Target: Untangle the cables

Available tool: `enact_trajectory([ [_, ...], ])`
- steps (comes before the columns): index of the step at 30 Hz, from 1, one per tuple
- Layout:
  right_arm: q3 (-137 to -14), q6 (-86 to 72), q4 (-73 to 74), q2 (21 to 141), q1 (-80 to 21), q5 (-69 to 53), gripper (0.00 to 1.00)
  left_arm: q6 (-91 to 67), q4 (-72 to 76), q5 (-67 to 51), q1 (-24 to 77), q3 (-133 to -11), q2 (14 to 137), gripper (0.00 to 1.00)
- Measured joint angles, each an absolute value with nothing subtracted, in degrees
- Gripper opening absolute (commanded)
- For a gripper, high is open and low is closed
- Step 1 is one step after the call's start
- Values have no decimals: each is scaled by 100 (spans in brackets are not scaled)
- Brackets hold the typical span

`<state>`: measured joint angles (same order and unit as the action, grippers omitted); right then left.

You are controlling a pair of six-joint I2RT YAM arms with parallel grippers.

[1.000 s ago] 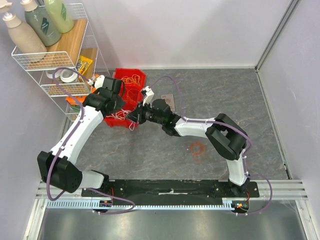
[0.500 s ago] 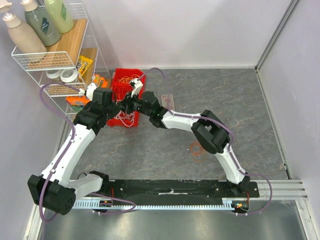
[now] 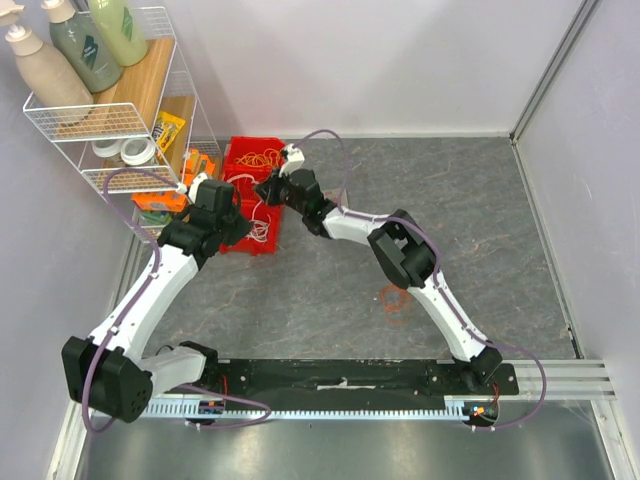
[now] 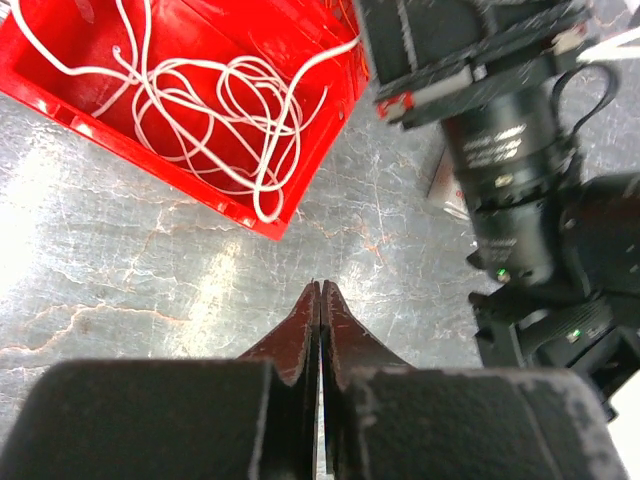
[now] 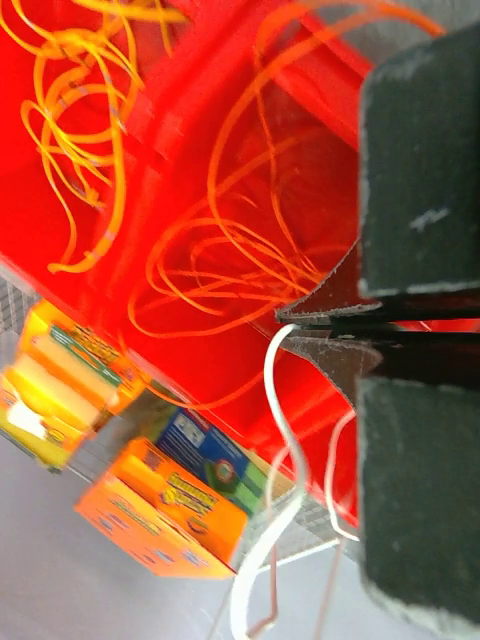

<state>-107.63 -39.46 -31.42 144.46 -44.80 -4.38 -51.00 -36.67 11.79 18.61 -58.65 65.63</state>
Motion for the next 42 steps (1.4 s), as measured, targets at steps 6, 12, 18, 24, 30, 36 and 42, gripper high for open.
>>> enact_trajectory([
  [6, -11295, -3874, -2724, 14602, -4278, -534, 0, -5107, -3656, 1138, 1861, -5865, 6517, 2],
  [12, -11288, -3642, -2495, 14599, -4491, -733, 0, -5105, -3586, 1120, 1861, -5863, 6438, 2],
  [18, -10427, -3258, -2622, 14049, -4871, -825, 0, -5022, -3570, 1140, 1861, -5861, 6333, 28],
  [24, -9564, -2783, -2571, 13614, -5089, -1066, 0, -4803, -3599, 1199, 1719, -5961, 6353, 68],
  [30, -9247, -2539, -2567, 13559, -4991, -1236, 0, -4856, -4038, 1337, 1295, -6707, 7332, 69],
  [36, -9220, -2534, -2604, 13559, -4882, -1328, 0, -5063, -4254, 1393, 858, -6829, 8141, 59],
  [42, -9159, -2528, -2585, 13511, -4836, -1321, 13, -5258, -4438, 1468, 770, -6825, 8541, 38],
])
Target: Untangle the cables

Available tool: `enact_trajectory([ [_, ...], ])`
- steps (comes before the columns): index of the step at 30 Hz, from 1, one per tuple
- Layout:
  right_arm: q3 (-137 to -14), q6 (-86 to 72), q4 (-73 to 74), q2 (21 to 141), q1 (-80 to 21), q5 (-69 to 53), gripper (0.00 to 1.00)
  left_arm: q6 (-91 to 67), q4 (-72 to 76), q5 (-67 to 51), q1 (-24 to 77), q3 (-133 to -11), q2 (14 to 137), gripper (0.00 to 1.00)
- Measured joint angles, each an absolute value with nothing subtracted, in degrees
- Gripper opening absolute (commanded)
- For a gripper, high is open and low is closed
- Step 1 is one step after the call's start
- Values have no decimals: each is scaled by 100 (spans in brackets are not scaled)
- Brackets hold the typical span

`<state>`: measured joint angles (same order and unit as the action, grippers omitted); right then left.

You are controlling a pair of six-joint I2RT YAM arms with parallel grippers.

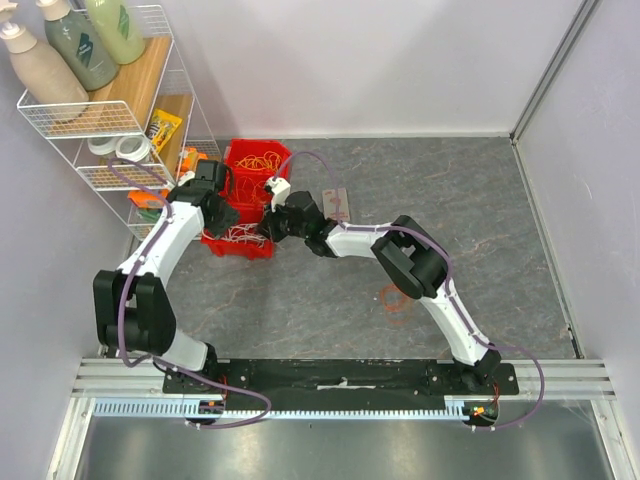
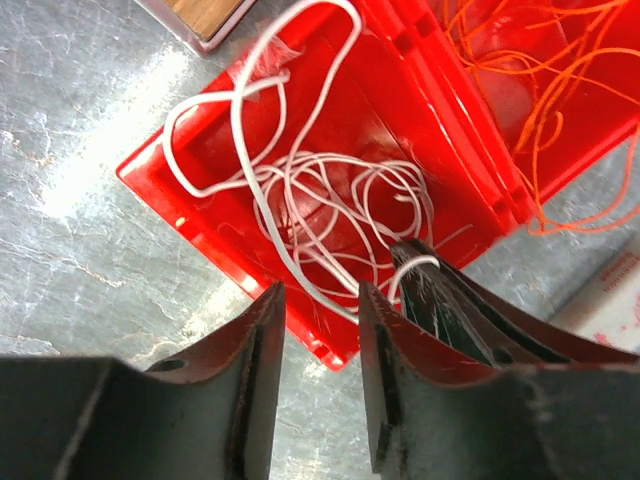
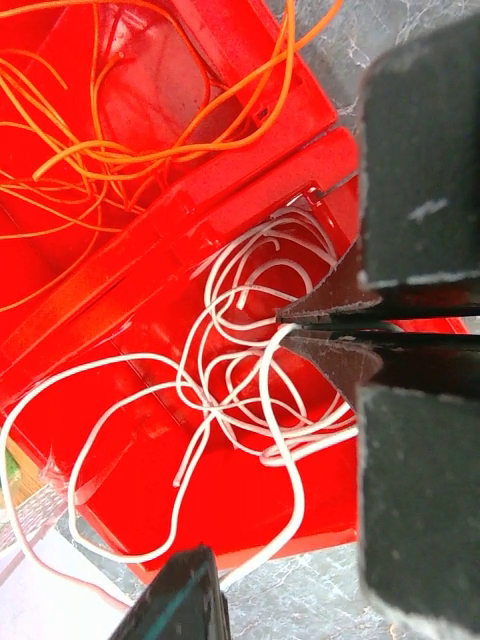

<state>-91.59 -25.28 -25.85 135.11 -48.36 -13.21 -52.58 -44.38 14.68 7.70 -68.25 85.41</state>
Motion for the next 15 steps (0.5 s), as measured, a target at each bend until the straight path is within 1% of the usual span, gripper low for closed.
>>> enact_trajectory([
  [3, -9172, -2523, -2460, 13474, -4836, -1310, 33, -5284, -4405, 1503, 725, -6825, 8744, 35],
  [7, -9172, -2558, -2115, 13290, -4842, -1288, 52, -5288, -4366, 1494, 681, -6790, 9015, 35],
  [13, -8827, -2663, -1640, 12656, -4847, -1253, 74, -5216, -4005, 1483, 676, -6469, 8899, 36],
  [15, -8656, -2703, -1551, 12429, -4847, -1256, 79, -5192, -3887, 1466, 676, -6392, 8831, 38],
])
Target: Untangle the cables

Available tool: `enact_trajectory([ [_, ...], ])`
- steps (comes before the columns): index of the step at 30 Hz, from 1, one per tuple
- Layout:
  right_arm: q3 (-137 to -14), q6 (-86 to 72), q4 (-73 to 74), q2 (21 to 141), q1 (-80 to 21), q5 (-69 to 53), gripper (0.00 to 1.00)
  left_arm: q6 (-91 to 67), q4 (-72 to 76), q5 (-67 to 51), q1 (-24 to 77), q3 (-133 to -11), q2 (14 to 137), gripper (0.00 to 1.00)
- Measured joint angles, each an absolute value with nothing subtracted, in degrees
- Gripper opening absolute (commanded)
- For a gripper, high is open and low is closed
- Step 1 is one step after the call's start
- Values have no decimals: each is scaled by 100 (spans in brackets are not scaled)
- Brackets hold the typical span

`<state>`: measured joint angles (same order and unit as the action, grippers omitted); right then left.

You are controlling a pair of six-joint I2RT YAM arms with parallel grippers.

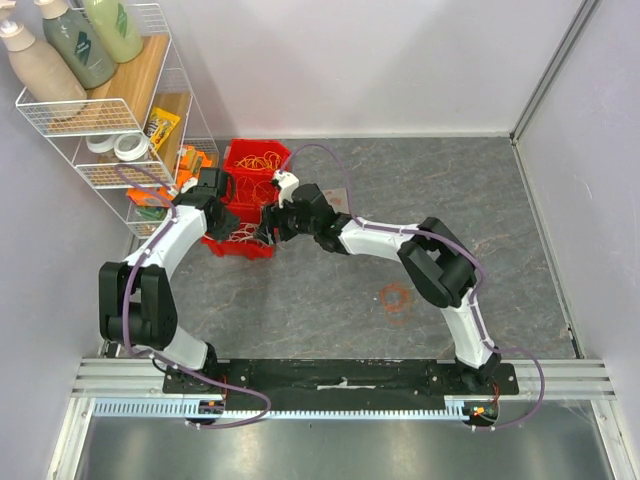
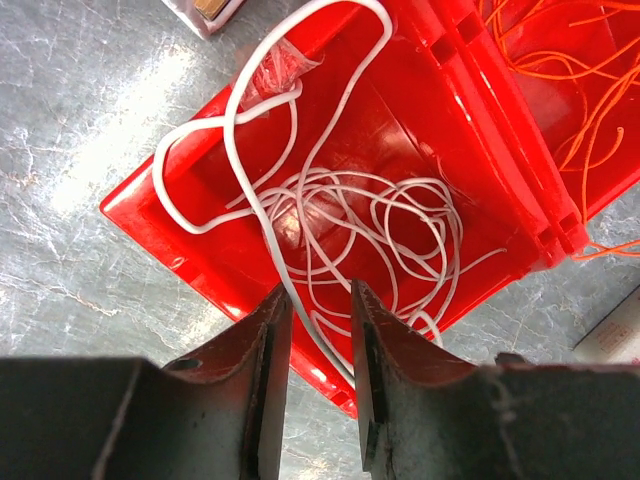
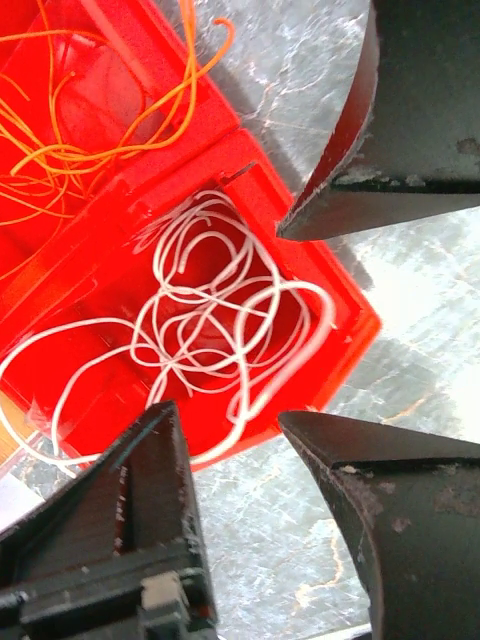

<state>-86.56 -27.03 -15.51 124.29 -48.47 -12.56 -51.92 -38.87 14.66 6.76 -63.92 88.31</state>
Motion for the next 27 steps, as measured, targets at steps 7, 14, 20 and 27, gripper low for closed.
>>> enact_trajectory([
  [7, -7950, -2753, -1339, 11664, -4799, -1260, 84, -5065, -3699, 1363, 676, -6211, 8584, 50],
  [14, -7175, -2749, -1140, 10921, -4698, -1238, 84, -4930, -3507, 1072, 637, -5839, 7841, 58],
  [20, -6405, -2740, -1000, 10230, -4663, -1122, 85, -4746, -3183, 521, 633, -5592, 7144, 67],
  [27, -5487, -2727, -598, 9120, -4543, -716, 85, -4405, -2375, -703, 628, -5129, 6191, 85],
])
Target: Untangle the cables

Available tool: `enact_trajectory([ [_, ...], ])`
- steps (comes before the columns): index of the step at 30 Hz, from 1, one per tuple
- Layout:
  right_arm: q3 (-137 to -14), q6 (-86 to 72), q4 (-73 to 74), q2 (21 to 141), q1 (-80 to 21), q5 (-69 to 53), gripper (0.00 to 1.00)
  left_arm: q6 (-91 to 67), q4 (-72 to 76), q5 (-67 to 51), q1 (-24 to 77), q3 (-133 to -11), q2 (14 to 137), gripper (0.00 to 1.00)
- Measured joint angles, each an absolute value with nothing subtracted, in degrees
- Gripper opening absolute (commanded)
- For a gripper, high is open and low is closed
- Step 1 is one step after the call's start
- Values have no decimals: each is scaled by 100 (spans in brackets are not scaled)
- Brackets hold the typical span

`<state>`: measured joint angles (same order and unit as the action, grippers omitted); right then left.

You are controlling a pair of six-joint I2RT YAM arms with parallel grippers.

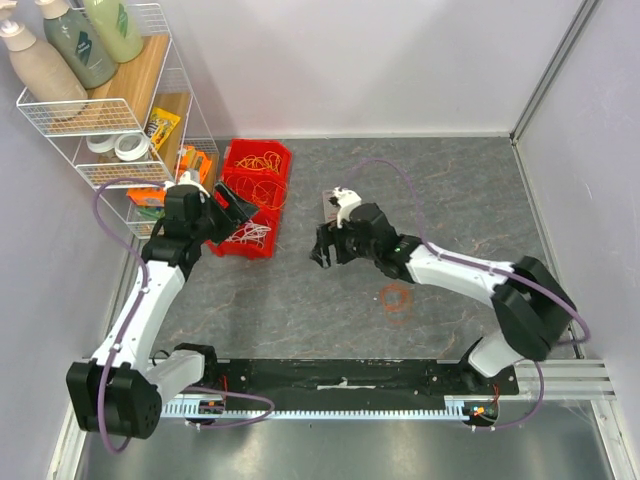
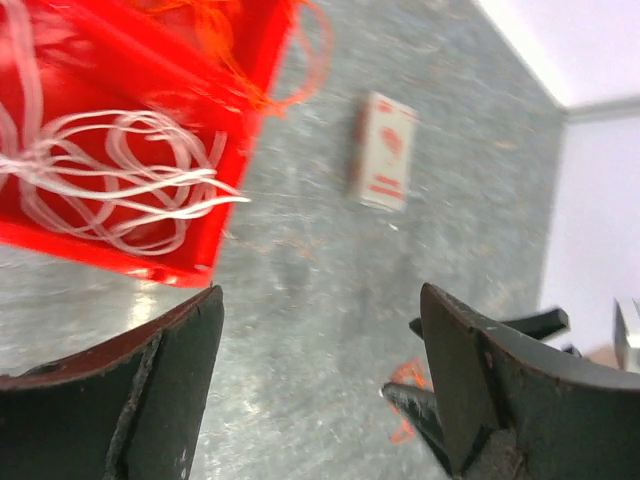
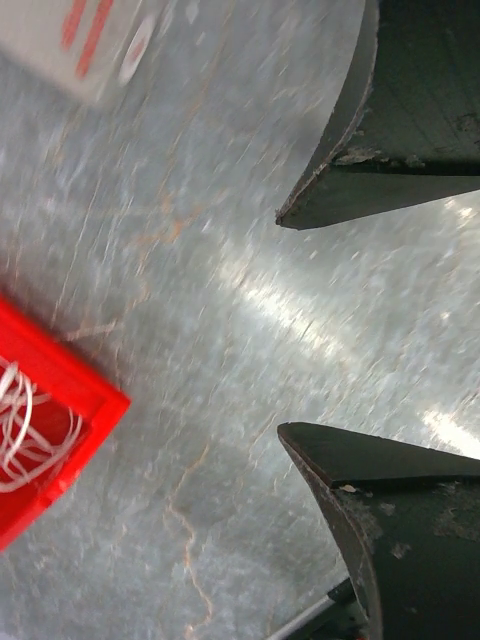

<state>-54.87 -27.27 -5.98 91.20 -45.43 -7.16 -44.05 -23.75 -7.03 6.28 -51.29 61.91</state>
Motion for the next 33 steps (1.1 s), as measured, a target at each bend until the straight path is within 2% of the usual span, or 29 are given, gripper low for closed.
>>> enact_trajectory([
  [7, -4840, -3299, 685, 7677, -4213, 663, 87, -4167, -1426, -2526, 939, -4748, 6016, 85],
  [12, -4134, -4003, 1846, 6243, -3754, 1573, 97, -3966, -1074, -2915, 2235, -4525, 6156, 85],
  [16, -3621, -4456, 2528, 5524, -3660, 1887, 94, -3953, -565, -2912, 3280, -4270, 6340, 84],
  [22, -3315, -4668, 3081, 5706, -3658, 1765, 80, -3955, -174, -2851, 4093, -4204, 6952, 83],
  [26, -3214, -4685, 3116, 5706, -3658, 1476, 67, -3955, -141, -2803, 4329, -4204, 7067, 83],
  [33, -2648, -4823, 2655, 5896, -3658, 694, 22, -3955, -113, -2641, 4412, -4204, 7065, 83],
])
